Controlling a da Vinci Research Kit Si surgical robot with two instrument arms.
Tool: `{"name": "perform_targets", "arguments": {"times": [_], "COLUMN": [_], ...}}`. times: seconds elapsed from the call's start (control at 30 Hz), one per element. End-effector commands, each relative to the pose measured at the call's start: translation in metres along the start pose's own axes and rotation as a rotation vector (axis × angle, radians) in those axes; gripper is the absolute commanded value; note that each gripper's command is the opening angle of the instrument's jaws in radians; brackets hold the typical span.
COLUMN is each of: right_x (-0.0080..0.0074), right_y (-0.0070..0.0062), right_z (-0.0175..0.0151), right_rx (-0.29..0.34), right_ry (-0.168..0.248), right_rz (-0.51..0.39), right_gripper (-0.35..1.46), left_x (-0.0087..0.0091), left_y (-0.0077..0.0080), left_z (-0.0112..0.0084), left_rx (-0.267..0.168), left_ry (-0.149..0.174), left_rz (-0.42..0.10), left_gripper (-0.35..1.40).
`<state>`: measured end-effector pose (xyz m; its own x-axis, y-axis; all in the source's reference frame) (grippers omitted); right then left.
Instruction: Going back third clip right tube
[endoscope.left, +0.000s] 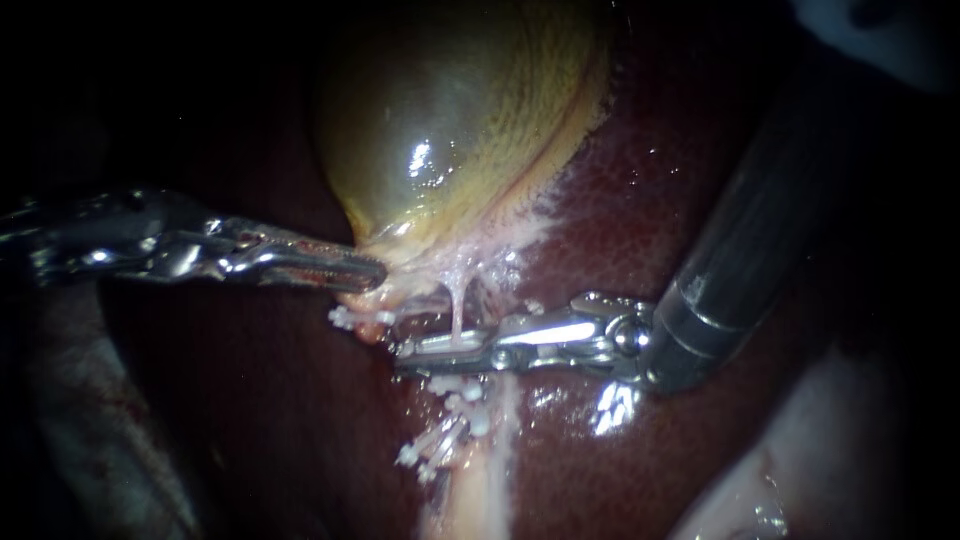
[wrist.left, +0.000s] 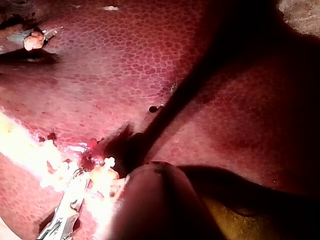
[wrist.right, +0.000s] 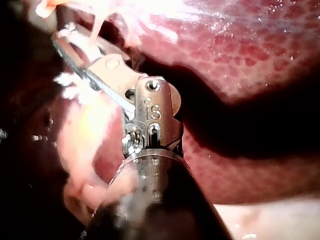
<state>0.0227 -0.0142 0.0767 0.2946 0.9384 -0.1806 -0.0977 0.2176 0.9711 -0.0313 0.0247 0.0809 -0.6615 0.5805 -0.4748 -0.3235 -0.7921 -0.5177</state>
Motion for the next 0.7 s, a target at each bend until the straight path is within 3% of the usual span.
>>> {"name": "perform_targets", "arguments": {"times": [0.03, 0.57, 0.7], "right_x": [0.0000, 0.0000, 0.0000], "right_y": [0.0000, 0.0000, 0.0000], "right_z": [0.0000, -0.0001, -0.0001], "right_rx": [0.000, 0.000, 0.001], "right_ry": [0.000, 0.000, 0.000], "right_rz": [0.000, 0.000, 0.006], "right_gripper": [-0.35, -0.35, -0.12], "left_x": [0.0000, 0.0000, 0.0000], "left_y": [0.0000, 0.0001, 0.0001], "left_z": [0.0000, -0.0001, -0.0001], "left_rx": [0.000, 0.001, 0.001], "left_ry": [0.000, 0.000, 0.000], "left_rz": [0.000, -0.001, -0.001], "left_gripper": [-0.35, -0.35, -0.35]}}
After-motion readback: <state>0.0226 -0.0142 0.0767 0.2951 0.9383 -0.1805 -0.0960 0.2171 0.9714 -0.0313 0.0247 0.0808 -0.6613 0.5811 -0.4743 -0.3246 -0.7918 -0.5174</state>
